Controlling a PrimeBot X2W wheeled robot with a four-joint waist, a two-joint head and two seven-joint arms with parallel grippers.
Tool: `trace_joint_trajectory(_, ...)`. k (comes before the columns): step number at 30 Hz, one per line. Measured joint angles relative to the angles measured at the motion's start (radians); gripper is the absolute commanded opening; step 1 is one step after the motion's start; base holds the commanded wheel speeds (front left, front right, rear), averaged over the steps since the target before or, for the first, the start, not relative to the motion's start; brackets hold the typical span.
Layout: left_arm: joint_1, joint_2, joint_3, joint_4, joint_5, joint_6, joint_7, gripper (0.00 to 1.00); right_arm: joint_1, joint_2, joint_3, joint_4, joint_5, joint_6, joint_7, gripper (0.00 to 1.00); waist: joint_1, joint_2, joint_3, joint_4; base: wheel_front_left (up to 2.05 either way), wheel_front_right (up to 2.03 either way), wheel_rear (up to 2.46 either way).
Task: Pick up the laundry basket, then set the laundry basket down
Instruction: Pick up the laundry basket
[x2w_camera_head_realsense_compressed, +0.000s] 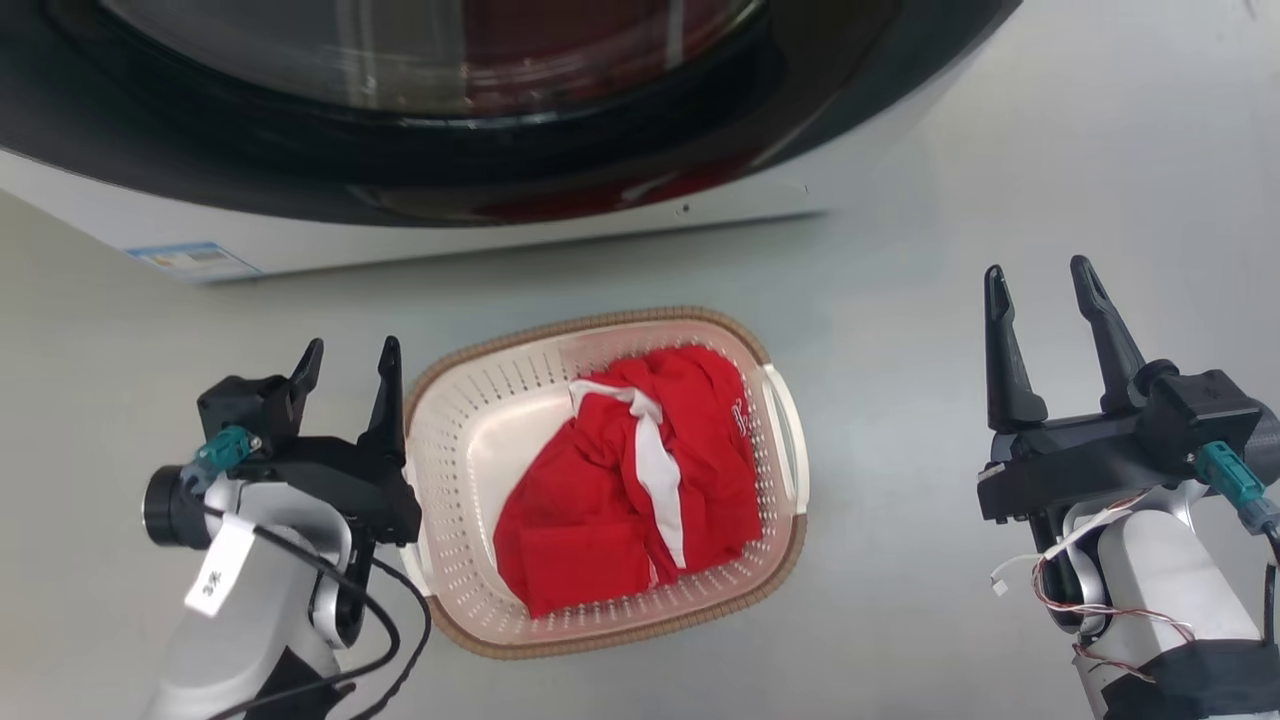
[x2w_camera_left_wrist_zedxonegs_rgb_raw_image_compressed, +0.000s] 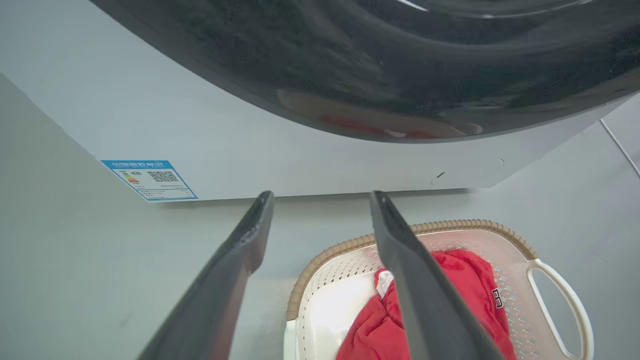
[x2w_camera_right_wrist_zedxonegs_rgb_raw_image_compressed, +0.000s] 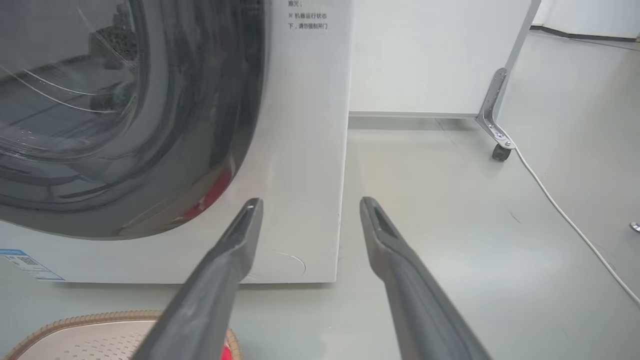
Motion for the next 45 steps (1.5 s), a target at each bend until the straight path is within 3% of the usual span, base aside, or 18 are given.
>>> trace_joint_trajectory(13, 0.200, 0.009, 0.078, -0.263, 0.047, 0.063, 0.000, 1.00, 0.064, -0.003, 0.004, -0.002, -0.014, 0.005, 0.000, 1.00, -0.0001, 0.0000, -0.195, 0.033, 0.00, 0.00, 0.00)
trace_joint_trajectory(27, 0.444, 0.045, 0.120, -0.531, 0.135, 0.096, 0.000, 1.00, 0.216, -0.003, 0.011, -0.042, -0.023, 0.004, 0.000, 1.00, -0.0001, 0.0000, -0.412, 0.030, 0.00, 0.00, 0.00)
trace_joint_trajectory(45, 0.609, 0.053, 0.147, -0.676, 0.179, 0.114, 0.000, 1.00, 0.351, -0.004, 0.000, -0.095, -0.021, -0.011, 0.000, 1.00, 0.0000, 0.0000, -0.536, 0.038, 0.00, 0.00, 0.00)
